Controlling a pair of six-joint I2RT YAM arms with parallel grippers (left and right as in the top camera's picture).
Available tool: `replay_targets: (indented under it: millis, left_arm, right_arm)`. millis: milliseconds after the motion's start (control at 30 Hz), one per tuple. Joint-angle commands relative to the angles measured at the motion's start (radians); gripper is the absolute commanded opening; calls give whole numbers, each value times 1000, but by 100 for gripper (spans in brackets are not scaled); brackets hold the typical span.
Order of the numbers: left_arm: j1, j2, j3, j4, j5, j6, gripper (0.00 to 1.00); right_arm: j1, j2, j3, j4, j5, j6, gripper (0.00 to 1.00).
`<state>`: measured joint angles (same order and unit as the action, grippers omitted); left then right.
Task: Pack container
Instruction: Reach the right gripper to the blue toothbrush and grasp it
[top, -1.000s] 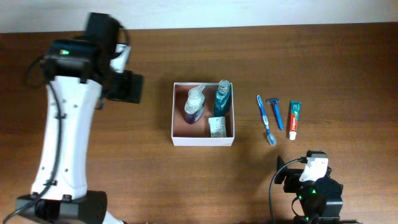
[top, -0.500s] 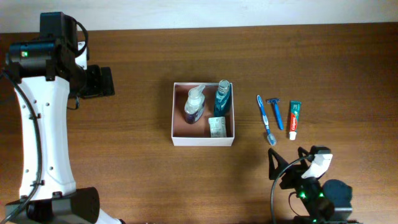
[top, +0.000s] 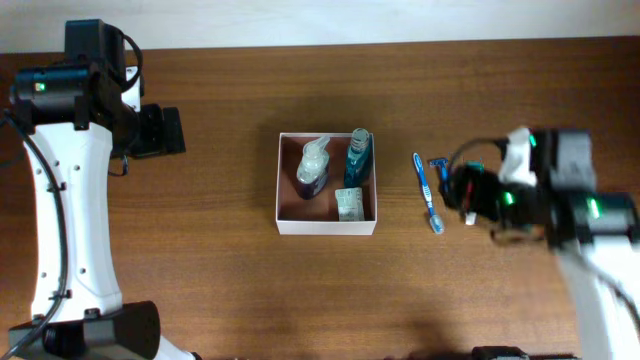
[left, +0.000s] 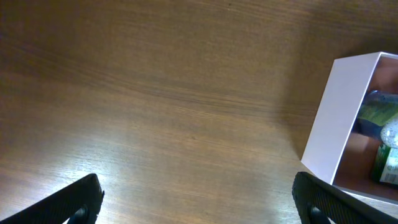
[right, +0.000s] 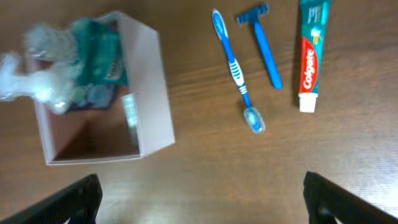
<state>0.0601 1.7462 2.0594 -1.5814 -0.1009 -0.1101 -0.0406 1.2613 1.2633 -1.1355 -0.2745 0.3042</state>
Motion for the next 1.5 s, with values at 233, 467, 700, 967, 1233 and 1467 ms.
replay_targets:
  millis: [233,467,700,967,1233,1467]
  left_arm:
    - [0,-18,9,1,7,-9,100]
    - [0,-18,9,1,7,-9,99]
    - [0,-18,9,1,7,-9,100]
    - [0,-18,9,1,7,-9,99]
    - [0,-18,9,1,7,-9,100]
    - [0,-18,9,1,7,-9,99]
  right_arm:
    - [-5,480,27,119,103,-117,75]
    - [69,552,27,293,213,-175,72]
    - [113,620,27,387,219,-192,60]
    - [114,692,26,357,170,-169,46]
    - [114,729,0,351,140,-165,35]
    - [113,726,6,286,140,-165,6]
